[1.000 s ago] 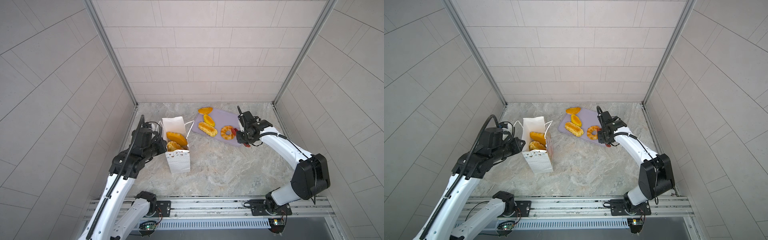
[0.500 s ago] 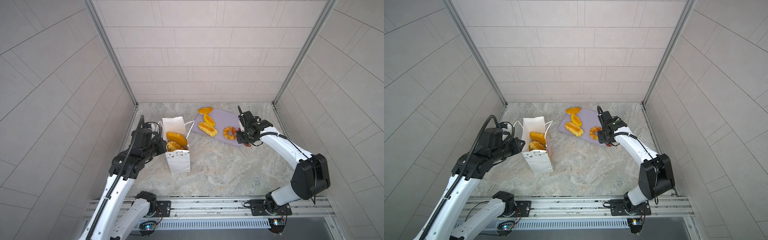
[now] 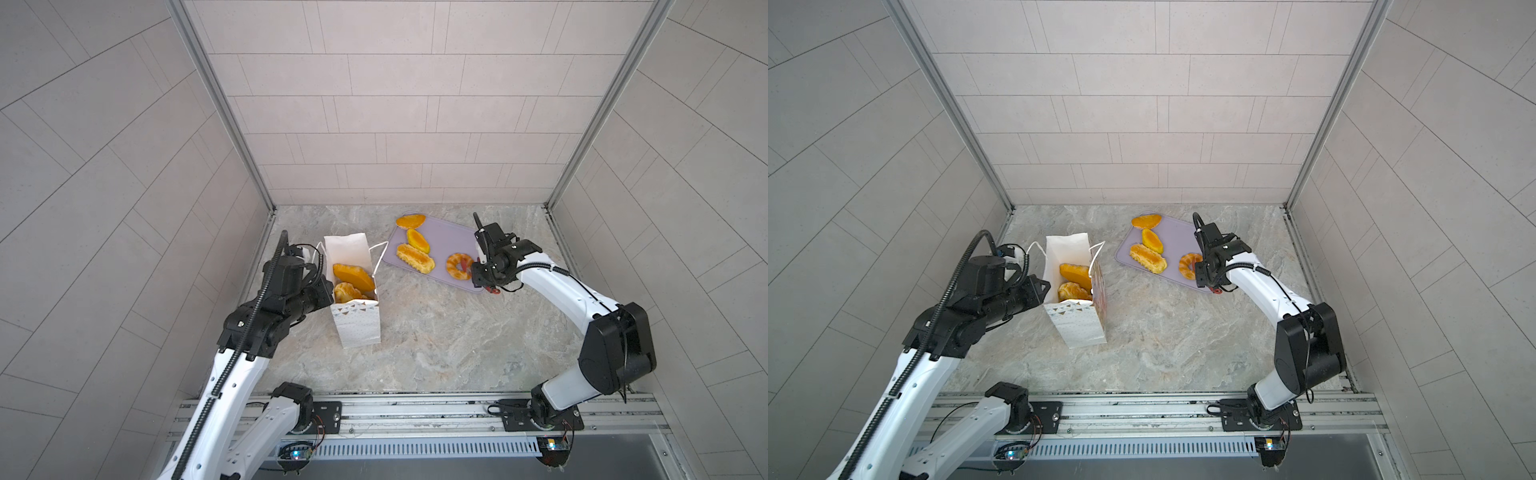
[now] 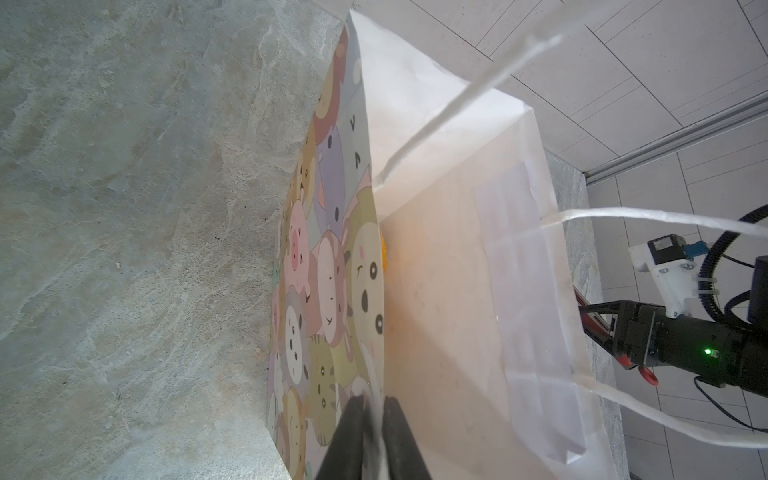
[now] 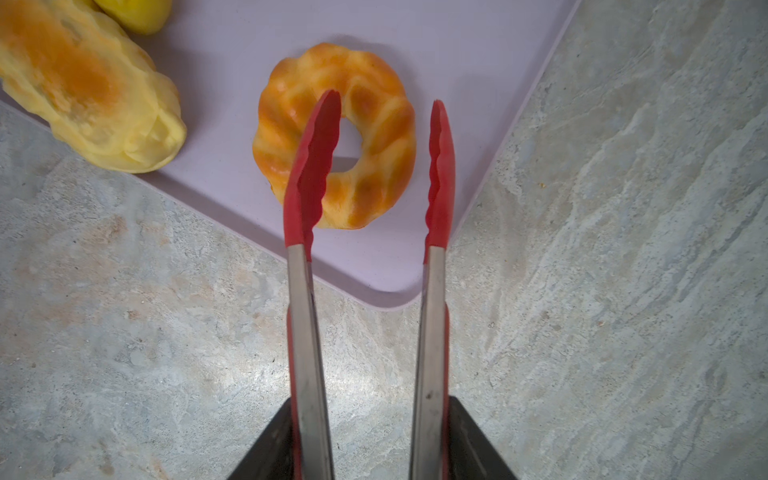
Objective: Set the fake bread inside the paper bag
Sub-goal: 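Lower the open tongs around the ring bun with the right gripper, then squeeze the tongs shut on the ring bun with the right gripper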
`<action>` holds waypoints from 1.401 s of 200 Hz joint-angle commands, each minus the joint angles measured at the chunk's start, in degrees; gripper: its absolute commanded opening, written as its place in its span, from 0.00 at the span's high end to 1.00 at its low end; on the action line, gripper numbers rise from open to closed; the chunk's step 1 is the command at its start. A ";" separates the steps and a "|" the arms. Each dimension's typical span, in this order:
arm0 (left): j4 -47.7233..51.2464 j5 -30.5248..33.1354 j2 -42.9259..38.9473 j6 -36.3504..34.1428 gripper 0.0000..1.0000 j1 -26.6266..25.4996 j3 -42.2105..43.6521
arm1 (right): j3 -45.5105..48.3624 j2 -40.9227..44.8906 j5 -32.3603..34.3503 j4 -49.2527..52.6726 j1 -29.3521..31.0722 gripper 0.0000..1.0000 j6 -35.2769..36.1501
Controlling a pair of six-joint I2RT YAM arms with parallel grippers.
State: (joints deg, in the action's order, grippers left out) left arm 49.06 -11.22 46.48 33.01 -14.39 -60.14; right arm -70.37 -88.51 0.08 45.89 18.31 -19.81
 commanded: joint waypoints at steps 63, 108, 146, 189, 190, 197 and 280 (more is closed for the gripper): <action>-0.40 0.44 -0.35 -0.23 0.86 -0.16 0.17 | 1.41 -2.19 0.54 -2.72 -1.23 0.50 -0.86; -0.51 0.41 -0.11 -0.25 0.86 -0.11 0.02 | 1.79 -2.90 0.28 -3.20 -1.47 0.52 -0.84; -0.54 0.43 0.07 -0.24 0.86 -0.12 -0.25 | 2.27 -2.60 0.19 -3.36 -2.04 0.56 -0.86; -0.60 0.36 0.10 -0.23 0.85 -0.11 -0.46 | 2.44 -0.30 0.32 -2.99 -2.57 0.61 -1.02; -0.57 0.39 0.15 -0.23 0.85 -0.15 -0.44 | 2.43 -0.24 0.34 -3.00 -2.62 0.61 -1.06; -0.55 0.36 0.10 -0.24 0.85 -0.18 -0.42 | 2.27 0.23 0.36 -2.83 -2.66 0.62 -1.02; -0.65 0.47 0.10 -0.15 0.85 -0.13 -0.60 | -0.85 5.09 0.72 0.41 -2.84 0.67 -0.75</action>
State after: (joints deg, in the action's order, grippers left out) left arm 48.71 -11.11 46.83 32.99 -14.39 -60.14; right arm -68.69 -86.56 -0.34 44.60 15.68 -20.18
